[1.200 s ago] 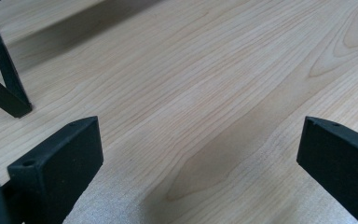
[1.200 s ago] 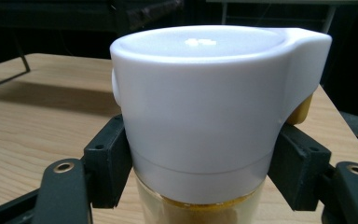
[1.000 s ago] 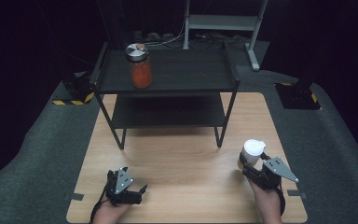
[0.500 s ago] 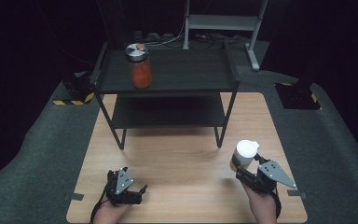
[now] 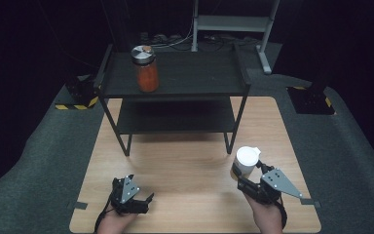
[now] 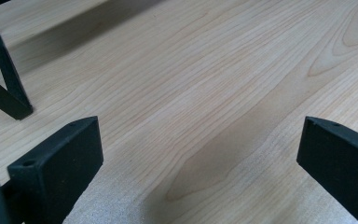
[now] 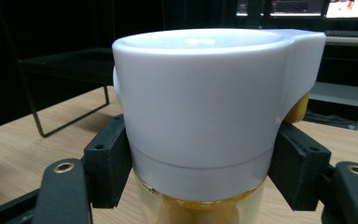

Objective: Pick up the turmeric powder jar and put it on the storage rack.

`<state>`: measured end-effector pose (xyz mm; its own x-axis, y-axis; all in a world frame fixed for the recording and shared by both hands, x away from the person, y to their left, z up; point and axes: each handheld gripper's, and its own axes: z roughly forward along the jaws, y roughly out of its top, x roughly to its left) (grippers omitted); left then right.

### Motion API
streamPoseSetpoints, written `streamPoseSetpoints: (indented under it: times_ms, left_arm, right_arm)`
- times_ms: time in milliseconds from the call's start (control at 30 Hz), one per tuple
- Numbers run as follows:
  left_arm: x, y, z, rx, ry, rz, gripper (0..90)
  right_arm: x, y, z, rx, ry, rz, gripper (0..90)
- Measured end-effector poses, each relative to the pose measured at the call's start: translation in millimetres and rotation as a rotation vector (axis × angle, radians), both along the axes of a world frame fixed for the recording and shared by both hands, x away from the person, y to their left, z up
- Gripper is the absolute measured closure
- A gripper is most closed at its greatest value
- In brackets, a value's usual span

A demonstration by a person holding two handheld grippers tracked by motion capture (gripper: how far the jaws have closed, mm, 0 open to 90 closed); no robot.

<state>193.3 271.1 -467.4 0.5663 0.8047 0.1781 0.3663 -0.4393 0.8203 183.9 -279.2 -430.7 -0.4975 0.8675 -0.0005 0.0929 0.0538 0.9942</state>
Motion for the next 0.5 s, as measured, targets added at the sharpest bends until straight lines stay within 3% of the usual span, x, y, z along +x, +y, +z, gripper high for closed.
streamPoseSetpoints:
  times_ms: [500]
  left_arm:
    - [3.1,-0.3,2.4,0.009,0.021,-0.004,0.4]
  right_arm:
    - [1.7,14.9,15.4,0.015,-0.036,0.060,29.7]
